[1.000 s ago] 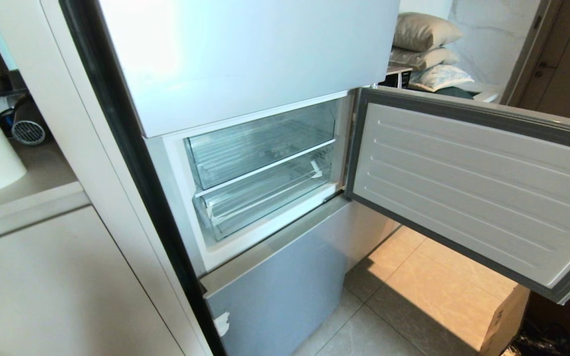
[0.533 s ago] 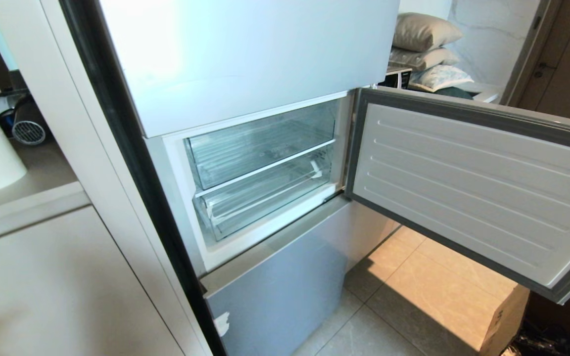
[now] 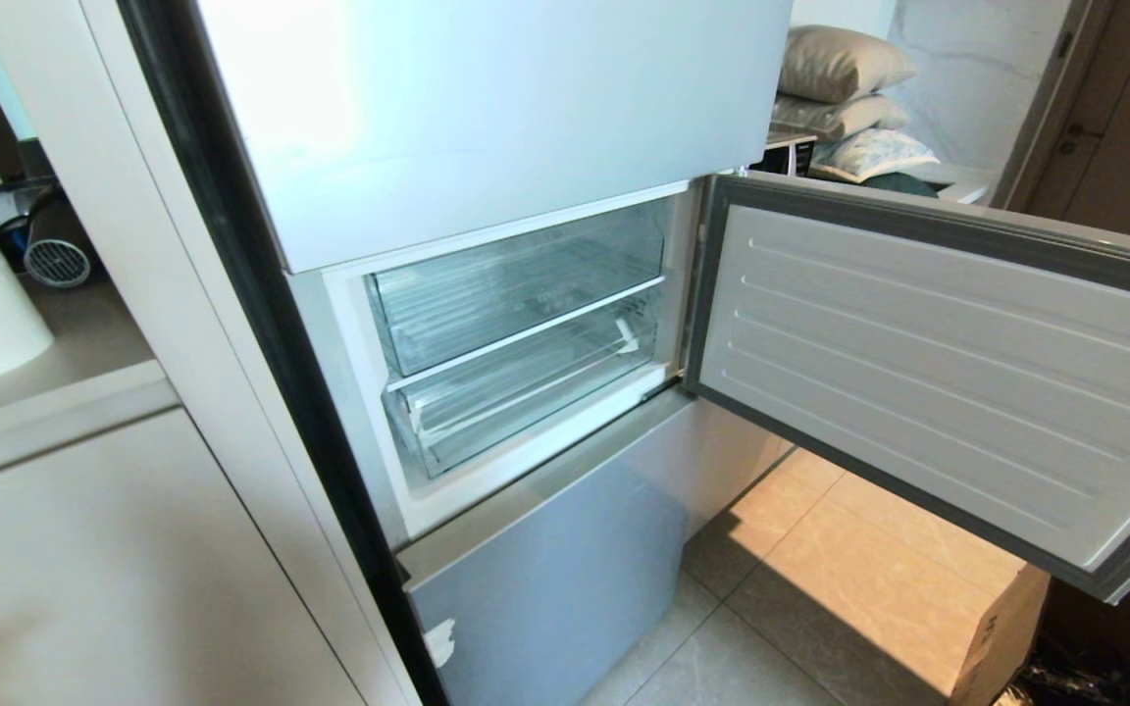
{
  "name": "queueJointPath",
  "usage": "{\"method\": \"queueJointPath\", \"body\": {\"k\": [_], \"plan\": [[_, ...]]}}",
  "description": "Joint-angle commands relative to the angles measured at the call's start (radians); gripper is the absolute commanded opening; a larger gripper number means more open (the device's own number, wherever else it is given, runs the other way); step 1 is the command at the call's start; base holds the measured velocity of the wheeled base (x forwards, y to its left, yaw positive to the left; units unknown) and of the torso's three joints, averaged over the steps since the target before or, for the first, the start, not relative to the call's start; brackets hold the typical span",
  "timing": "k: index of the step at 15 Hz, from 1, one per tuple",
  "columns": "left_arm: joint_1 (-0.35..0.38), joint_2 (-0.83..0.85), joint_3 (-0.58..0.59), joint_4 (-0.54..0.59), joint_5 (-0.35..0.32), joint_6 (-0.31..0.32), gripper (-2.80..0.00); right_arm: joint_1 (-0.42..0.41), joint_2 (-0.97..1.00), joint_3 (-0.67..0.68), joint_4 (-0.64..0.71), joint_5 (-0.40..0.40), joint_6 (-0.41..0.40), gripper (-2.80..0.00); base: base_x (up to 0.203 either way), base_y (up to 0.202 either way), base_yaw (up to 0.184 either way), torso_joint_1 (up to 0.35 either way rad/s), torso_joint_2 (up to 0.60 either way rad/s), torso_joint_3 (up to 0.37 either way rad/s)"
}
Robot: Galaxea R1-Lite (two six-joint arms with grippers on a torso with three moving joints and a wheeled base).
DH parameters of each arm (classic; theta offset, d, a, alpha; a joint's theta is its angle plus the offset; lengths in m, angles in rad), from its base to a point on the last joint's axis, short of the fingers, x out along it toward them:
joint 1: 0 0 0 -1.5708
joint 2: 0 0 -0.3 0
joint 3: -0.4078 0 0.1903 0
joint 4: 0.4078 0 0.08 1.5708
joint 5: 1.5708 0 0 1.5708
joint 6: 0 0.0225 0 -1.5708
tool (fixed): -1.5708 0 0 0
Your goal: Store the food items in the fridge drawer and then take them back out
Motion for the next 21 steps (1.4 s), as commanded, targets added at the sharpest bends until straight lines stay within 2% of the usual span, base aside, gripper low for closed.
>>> {"method": "queueJointPath", "body": {"k": [1, 3, 5, 6, 8, 10, 11, 12, 14, 15, 16, 18, 21], "plan": [[0.0, 0.002, 0.0, 0.002, 0.0, 0.0, -2.8, 0.0, 0.001, -0.001, -0.001, -0.002, 0.0, -2.8, 0.0, 0.0, 0.0, 0.0, 0.0, 0.0], [0.0, 0.002, 0.0, 0.004, 0.0, 0.0, -2.8, 0.0, 0.003, -0.039, 0.006, -0.03, 0.006, -2.8, 0.0, 0.0, 0.0, 0.0, 0.0, 0.0], [0.0, 0.002, 0.0, 0.002, 0.0, 0.0, -2.8, 0.0, 0.057, -0.133, 0.029, -0.065, 0.066, -2.8, 0.0, 0.0, 0.0, 0.0, 0.0, 0.0], [0.0, 0.002, 0.0, 0.002, 0.0, 0.0, -2.8, -0.006, 0.099, -0.18, 0.031, -0.07, 0.13, -2.8, 0.0, 0.0, 0.0, 0.0, 0.0, 0.0], [0.0, 0.002, 0.0, 0.002, 0.0, 0.0, -2.8, -0.064, 0.273, -0.293, 0.012, -0.072, 0.31, -2.8, 0.0, 0.0, 0.0, 0.0, 0.0, 0.0], [0.0, 0.002, 0.0, 0.004, 0.0, 0.0, -2.8, -0.222, 0.53, -0.379, -0.059, -0.042, 0.49, -2.8, 0.0, 0.0, 0.0, 0.0, 0.0, 0.0], [0.0, 0.002, 0.0, 0.003, 0.0, 0.0, -2.8, -0.367, 0.629, -0.403, -0.115, 0.002, 0.559, -2.8, 0.0, 0.0, 0.0, 0.0, 0.0, 0.0], [0.0, 0.002, 0.0, 0.002, 0.0, 0.0, -2.8, -0.545, 0.695, -0.42, -0.175, 0.062, 0.619, -2.8, 0.0, 0.0, 0.0, 0.0, 0.0, 0.0], [0.0, 0.002, 0.0, 0.002, 0.0, 0.0, -2.8, -0.878, 0.806, -0.449, -0.284, 0.216, 0.715, -2.8, 0.0, 0.0, 0.0, 0.0, 0.0, 0.0], [0.0, 0.002, 0.0, 0.003, 0.0, 0.0, -2.8, -1.019, 0.871, -0.464, -0.331, 0.293, 0.757, -2.8, 0.0, 0.0, 0.0, 0.0, 0.0, 0.0], [0.0, 0.002, 0.0, 0.004, 0.0, 0.0, -2.8, -1.121, 0.954, -0.477, -0.381, 0.352, 0.792, -2.8, 0.0, 0.0, 0.0, 0.0, 0.0, 0.0], [0.0, 0.002, 0.0, 0.002, 0.0, 0.0, -2.8, -1.21, 1.115, -0.491, -0.525, 0.422, 0.862, -2.8, 0.0, 0.0, 0.0, 0.0, 0.0, 0.0], [0.0, 0.002, 0.0, 0.002, 0.0, 0.0, -2.8, -1.232, 1.345, -0.528, -0.727, 0.464, 0.96, -2.8, 0.0, 0.0, 0.0, 0.0, 0.0, 0.0]]}}
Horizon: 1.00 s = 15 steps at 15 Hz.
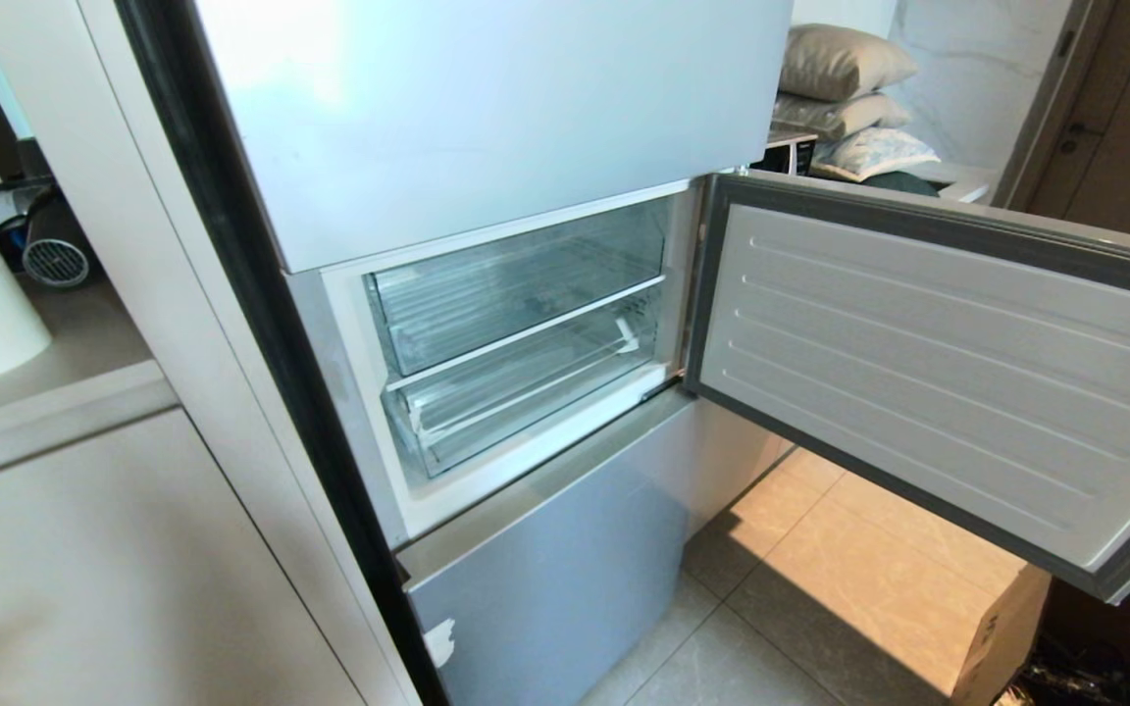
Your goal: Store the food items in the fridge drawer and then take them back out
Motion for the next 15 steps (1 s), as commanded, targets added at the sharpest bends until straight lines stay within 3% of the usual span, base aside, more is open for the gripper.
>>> {"method": "queueJointPath", "body": {"k": [1, 3, 6, 8, 11, 13, 15], "plan": [[0.0, 0.002, 0.0, 0.0, 0.0, 0.0, -2.8, -0.014, 0.229, -0.042, -0.076, 0.015, 0.026, -2.8, 0.0, 0.0, 0.0, 0.0, 0.0, 0.0], [0.0, 0.002, 0.0, 0.0, 0.0, 0.0, -2.8, -0.013, 0.353, -0.119, -0.113, 0.036, 0.052, -2.8, 0.0, 0.0, 0.0, 0.0, 0.0, 0.0], [0.0, 0.002, 0.0, 0.0, 0.0, 0.0, -2.8, 0.025, 0.5, -0.233, -0.124, 0.142, 0.095, -2.8, 0.0, 0.0, 0.0, 0.0, 0.0, 0.0], [0.0, 0.002, 0.0, 0.002, 0.0, 0.0, -2.8, 0.095, 0.603, -0.353, -0.112, 0.203, 0.135, -2.8, 0.0, 0.0, 0.0, 0.0, 0.0, 0.0], [0.0, 0.002, 0.0, 0.0, 0.0, 0.0, -2.8, 0.213, 0.688, -0.494, -0.017, 0.224, 0.153, -2.8, 0.0, 0.0, 0.0, 0.0, 0.0, 0.0], [0.0, 0.002, 0.0, 0.0, 0.0, 0.0, -2.8, 0.285, 0.71, -0.526, 0.018, 0.239, 0.152, -2.8, 0.0, 0.0, 0.0, 0.0, 0.0, 0.0], [0.0, 0.002, 0.0, 0.0, 0.0, 0.0, -2.8, 0.301, 0.716, -0.538, 0.021, 0.291, 0.152, -2.8, 0.0, 0.0, 0.0, 0.0, 0.0, 0.0]]}}
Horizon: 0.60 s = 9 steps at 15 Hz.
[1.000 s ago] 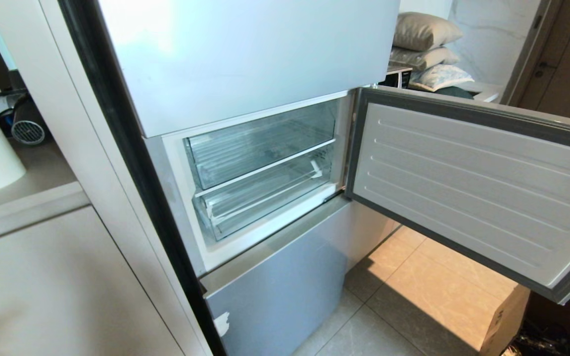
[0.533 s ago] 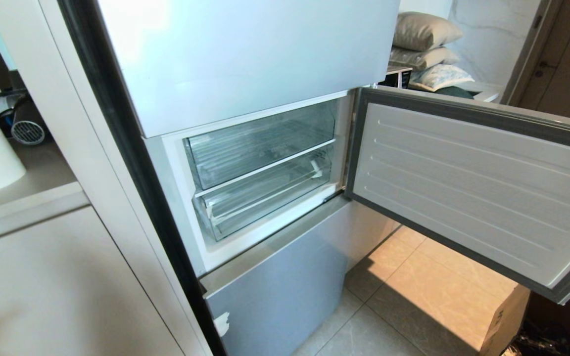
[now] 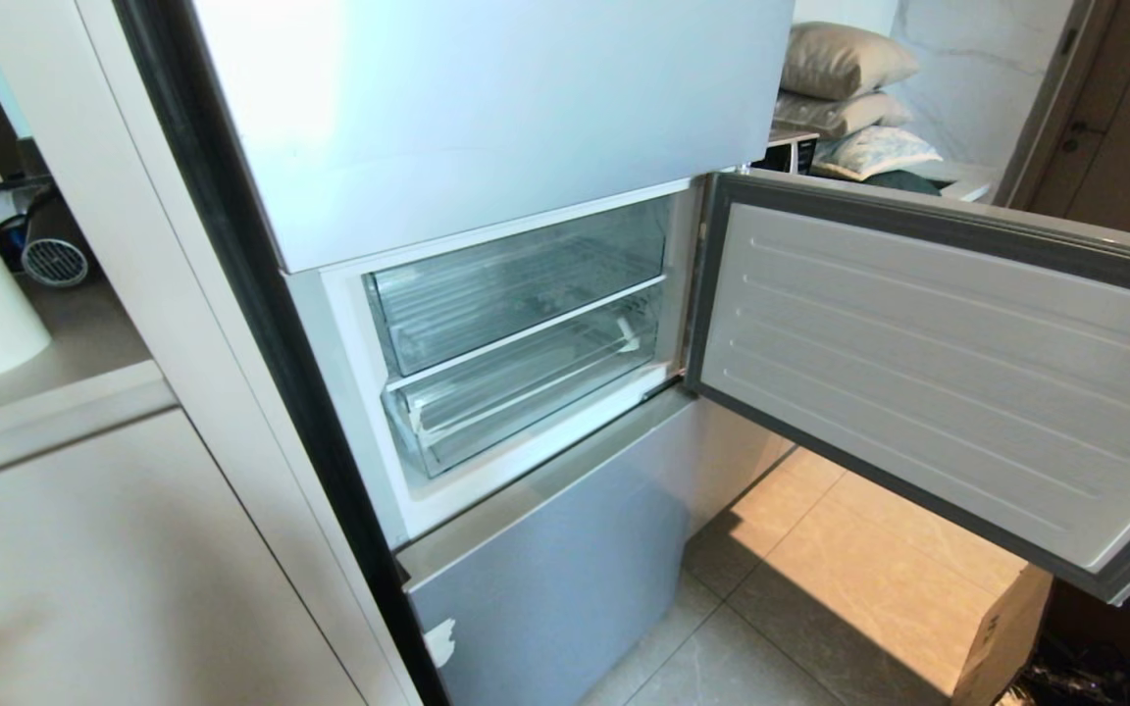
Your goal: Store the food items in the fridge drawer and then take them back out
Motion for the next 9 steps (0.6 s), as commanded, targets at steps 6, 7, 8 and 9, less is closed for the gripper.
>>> {"method": "queueJointPath", "body": {"k": [6, 7, 8, 9], "plan": [[0.0, 0.002, 0.0, 0.0, 0.0, 0.0, -2.8, 0.007, -0.058, 0.051, 0.021, 0.116, -0.001, -2.8, 0.0, 0.0, 0.0, 0.0, 0.0, 0.0], [0.0, 0.002, 0.0, 0.002, 0.0, 0.0, -2.8, 0.005, -0.095, 0.091, 0.029, 0.12, -0.003, -2.8, 0.0, 0.0, 0.0, 0.0, 0.0, 0.0], [0.0, 0.002, 0.0, 0.0, 0.0, 0.0, -2.8, 0.005, -0.139, 0.137, 0.031, 0.122, -0.005, -2.8, 0.0, 0.0, 0.0, 0.0, 0.0, 0.0], [0.0, 0.002, 0.0, 0.0, 0.0, 0.0, -2.8, 0.004, -0.192, 0.179, 0.032, 0.123, -0.009, -2.8, 0.0, 0.0, 0.0, 0.0, 0.0, 0.0]]}}
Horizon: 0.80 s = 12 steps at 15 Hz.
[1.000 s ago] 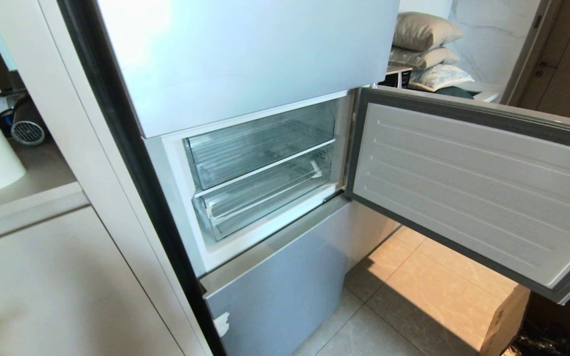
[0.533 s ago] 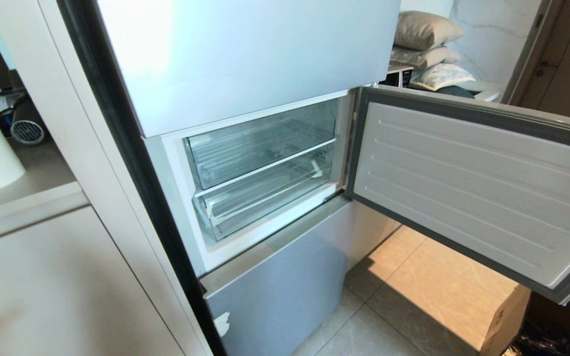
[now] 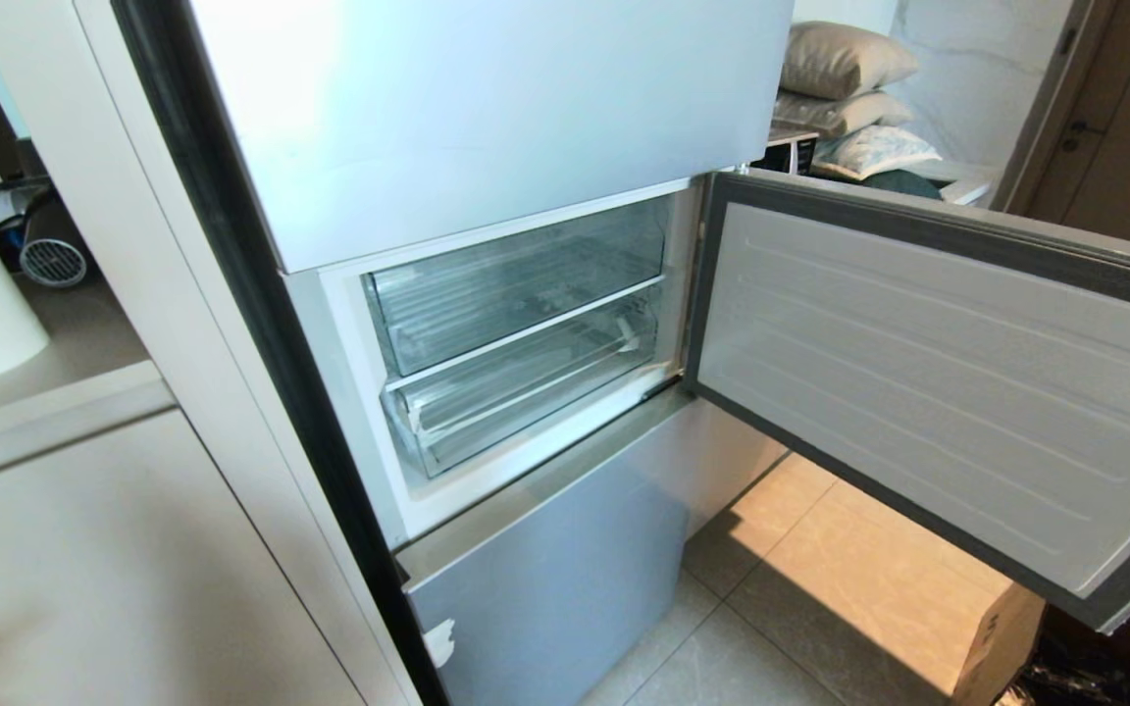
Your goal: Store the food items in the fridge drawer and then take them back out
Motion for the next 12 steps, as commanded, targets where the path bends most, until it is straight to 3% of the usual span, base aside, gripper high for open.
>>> {"method": "queueJointPath", "body": {"k": [1, 3, 5, 9, 11, 12], "plan": [[0.0, 0.002, 0.0, 0.0, 0.0, 0.0, -2.8, -0.002, -0.139, 0.072, -0.004, 0.005, 0.0, -2.8, 0.0, 0.0, 0.0, 0.0, 0.0, 0.0], [0.0, 0.002, 0.0, 0.0, 0.0, 0.0, -2.8, -0.006, -0.256, 0.101, -0.006, 0.007, -0.002, -2.8, 0.0, 0.0, 0.0, 0.0, 0.0, 0.0], [0.0, 0.002, 0.0, 0.002, 0.0, 0.0, -2.8, -0.009, -0.331, 0.016, -0.004, 0.007, 0.03, -2.8, 0.0, 0.0, 0.0, 0.0, 0.0, 0.0], [0.0, 0.002, 0.0, 0.0, 0.0, 0.0, -2.8, -0.011, -0.301, -0.241, 0.003, 0.002, 0.269, -2.8, 0.0, 0.0, 0.0, 0.0, 0.0, 0.0], [0.0, 0.002, 0.0, 0.0, 0.0, 0.0, -2.8, -0.026, -0.264, -0.206, 0.0, -0.03, 0.272, -2.8, 0.0, 0.0, 0.0, 0.0, 0.0, 0.0], [0.0, 0.002, 0.0, 0.0, 0.0, 0.0, -2.8, -0.029, -0.244, -0.151, -0.002, -0.073, 0.228, -2.8, 0.0, 0.0, 0.0, 0.0, 0.0, 0.0]]}}
